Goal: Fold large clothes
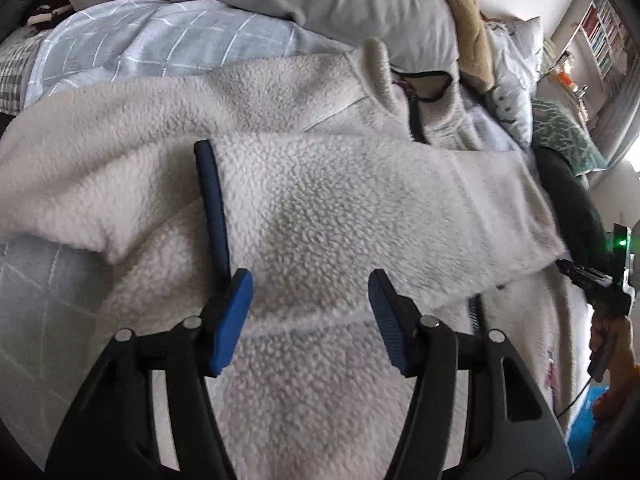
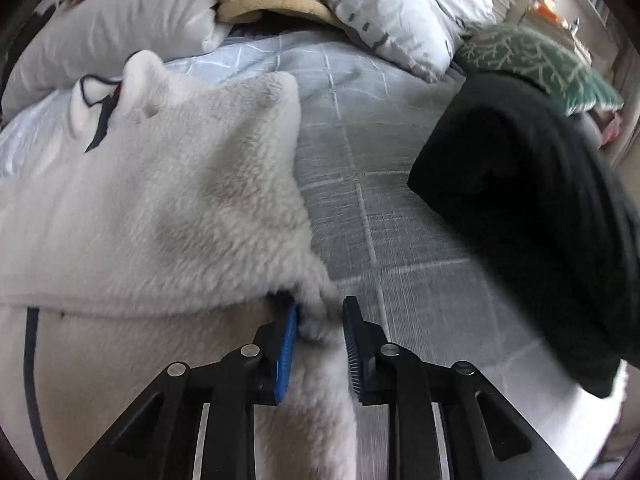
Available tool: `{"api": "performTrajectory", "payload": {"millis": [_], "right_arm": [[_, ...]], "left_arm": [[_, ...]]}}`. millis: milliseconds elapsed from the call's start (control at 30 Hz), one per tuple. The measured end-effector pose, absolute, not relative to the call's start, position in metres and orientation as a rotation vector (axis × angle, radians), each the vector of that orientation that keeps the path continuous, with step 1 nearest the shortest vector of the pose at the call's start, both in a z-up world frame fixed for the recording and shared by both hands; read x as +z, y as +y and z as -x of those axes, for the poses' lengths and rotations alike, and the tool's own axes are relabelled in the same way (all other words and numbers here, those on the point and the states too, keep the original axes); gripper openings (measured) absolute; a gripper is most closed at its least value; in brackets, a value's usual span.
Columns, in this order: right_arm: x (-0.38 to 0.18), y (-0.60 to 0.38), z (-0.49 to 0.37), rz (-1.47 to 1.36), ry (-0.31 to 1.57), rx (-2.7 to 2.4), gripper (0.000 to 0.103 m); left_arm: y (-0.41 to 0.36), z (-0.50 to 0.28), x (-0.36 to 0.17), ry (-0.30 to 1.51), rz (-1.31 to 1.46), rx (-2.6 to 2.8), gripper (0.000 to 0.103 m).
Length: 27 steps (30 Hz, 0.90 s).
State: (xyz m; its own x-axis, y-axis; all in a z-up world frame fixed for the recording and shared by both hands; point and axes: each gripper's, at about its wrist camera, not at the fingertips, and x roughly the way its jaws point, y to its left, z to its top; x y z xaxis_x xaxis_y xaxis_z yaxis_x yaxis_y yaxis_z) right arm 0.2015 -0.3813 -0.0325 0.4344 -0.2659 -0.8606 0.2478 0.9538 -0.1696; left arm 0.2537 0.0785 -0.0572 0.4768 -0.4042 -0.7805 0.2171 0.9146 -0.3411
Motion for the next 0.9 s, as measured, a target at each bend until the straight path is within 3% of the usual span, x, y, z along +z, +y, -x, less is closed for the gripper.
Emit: {"api": "performTrajectory", "payload": {"millis": [67, 233, 500, 900], "right_arm": [[-0.02, -0.375, -0.192, 0.009, 1.069, -0.328, 0.03], [0.014, -0.354, -0.165, -0.125, 1.028, -0.294, 0.056], [0.037, -0.304, -0.138, -0.308, 0.985, -0.192, 0.073], [0.007, -0.28, -0.147, -0.302, 1.061, -0.164, 0.074]], "left_arm": [[0.089, -0.249, -0.05, 1.007, 0.22, -0.378, 0.073], [0.134, -0.241, -0.037, 1.013, 0.29, -0.299, 0.08], [0.237, -0.226, -0.043, 1.021, 0.535, -0.099, 0.082], [0.359, -0.231, -0.096, 0.884, 0.974, 0.164, 0.081]]}}
